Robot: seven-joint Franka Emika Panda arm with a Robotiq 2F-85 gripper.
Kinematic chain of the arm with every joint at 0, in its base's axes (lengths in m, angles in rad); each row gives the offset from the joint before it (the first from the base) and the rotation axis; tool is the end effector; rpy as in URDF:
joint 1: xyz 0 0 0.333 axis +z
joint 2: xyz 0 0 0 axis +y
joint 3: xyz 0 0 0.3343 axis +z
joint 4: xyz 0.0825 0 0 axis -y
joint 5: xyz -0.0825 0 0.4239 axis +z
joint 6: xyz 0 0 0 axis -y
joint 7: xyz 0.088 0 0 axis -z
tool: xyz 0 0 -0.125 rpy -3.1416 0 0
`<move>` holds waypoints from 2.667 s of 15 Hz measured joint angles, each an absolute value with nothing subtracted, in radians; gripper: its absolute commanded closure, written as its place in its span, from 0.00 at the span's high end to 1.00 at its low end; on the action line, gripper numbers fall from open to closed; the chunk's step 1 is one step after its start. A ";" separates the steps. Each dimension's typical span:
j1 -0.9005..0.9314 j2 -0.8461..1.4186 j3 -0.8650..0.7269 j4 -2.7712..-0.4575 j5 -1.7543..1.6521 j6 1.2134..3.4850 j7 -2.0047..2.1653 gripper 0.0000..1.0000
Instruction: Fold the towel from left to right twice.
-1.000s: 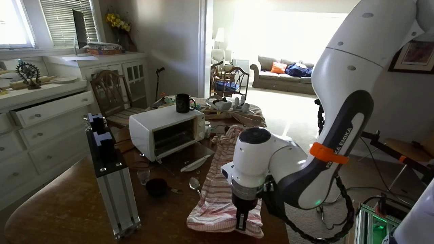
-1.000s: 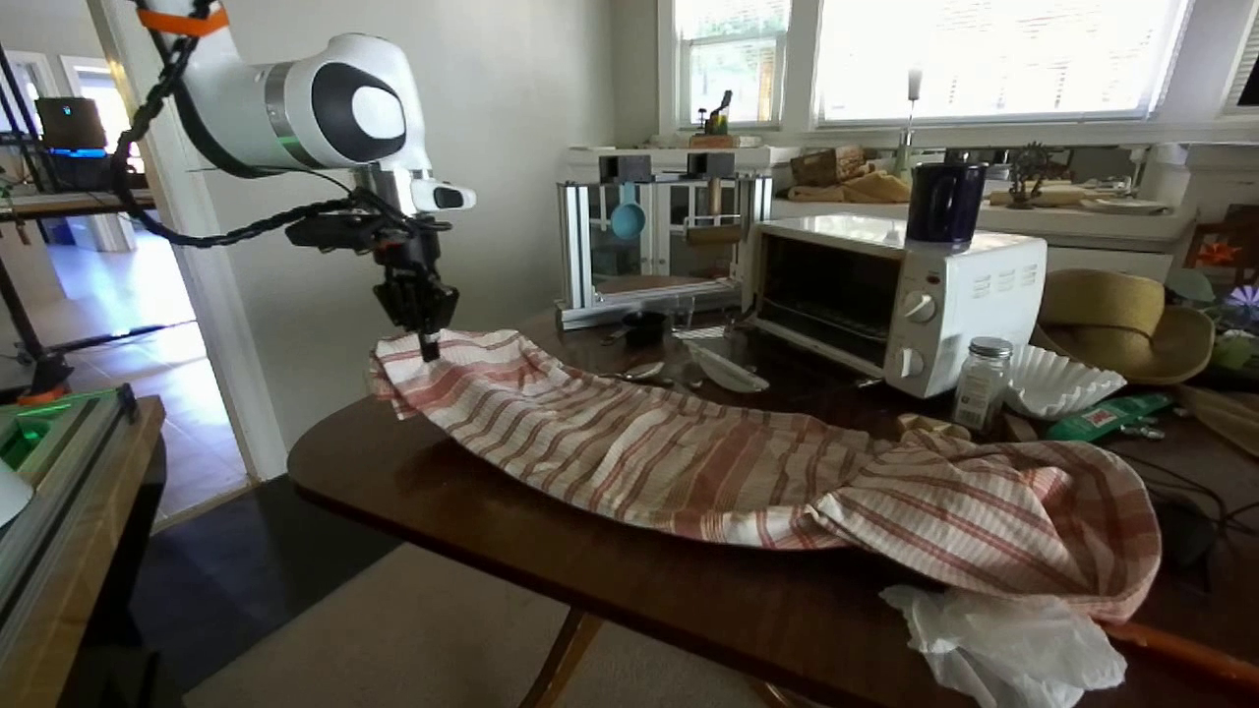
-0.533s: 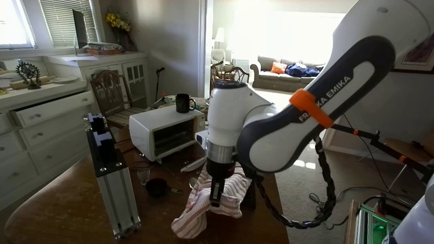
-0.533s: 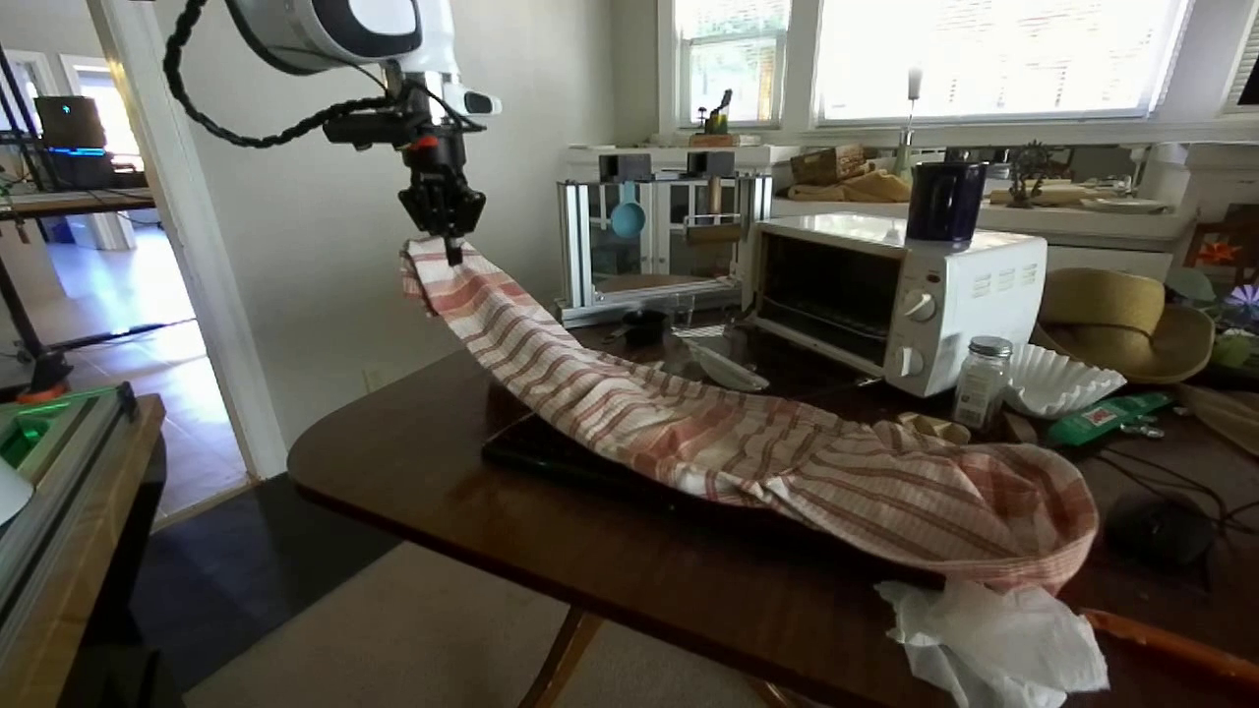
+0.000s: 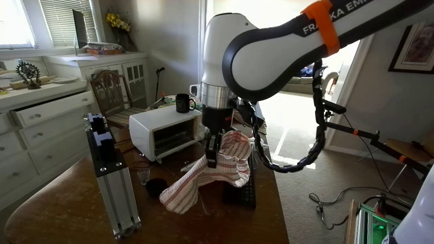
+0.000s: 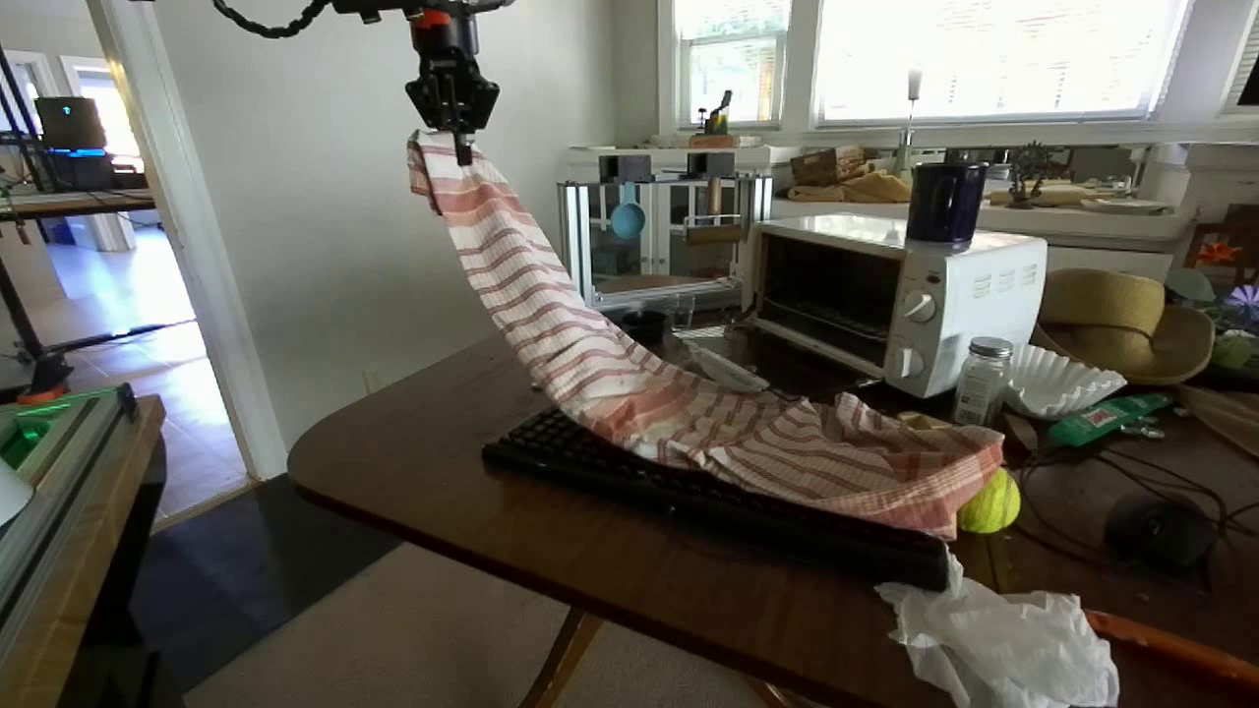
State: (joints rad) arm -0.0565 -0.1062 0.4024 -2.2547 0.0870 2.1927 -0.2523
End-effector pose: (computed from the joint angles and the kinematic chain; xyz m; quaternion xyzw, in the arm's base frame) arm 0.5069 0.1885 0.3862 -0.9625 -0.2703 -0.0177 0.0159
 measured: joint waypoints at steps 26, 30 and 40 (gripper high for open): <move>-0.131 0.758 -0.168 -1.391 -0.110 2.062 -0.098 0.03; -0.166 0.830 -0.197 -1.285 -0.132 2.012 -0.080 0.03; -0.182 1.018 -0.232 -1.117 -0.172 2.080 0.039 0.12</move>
State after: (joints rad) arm -0.1824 1.0178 -0.2315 -1.1174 -0.1721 2.0802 0.0386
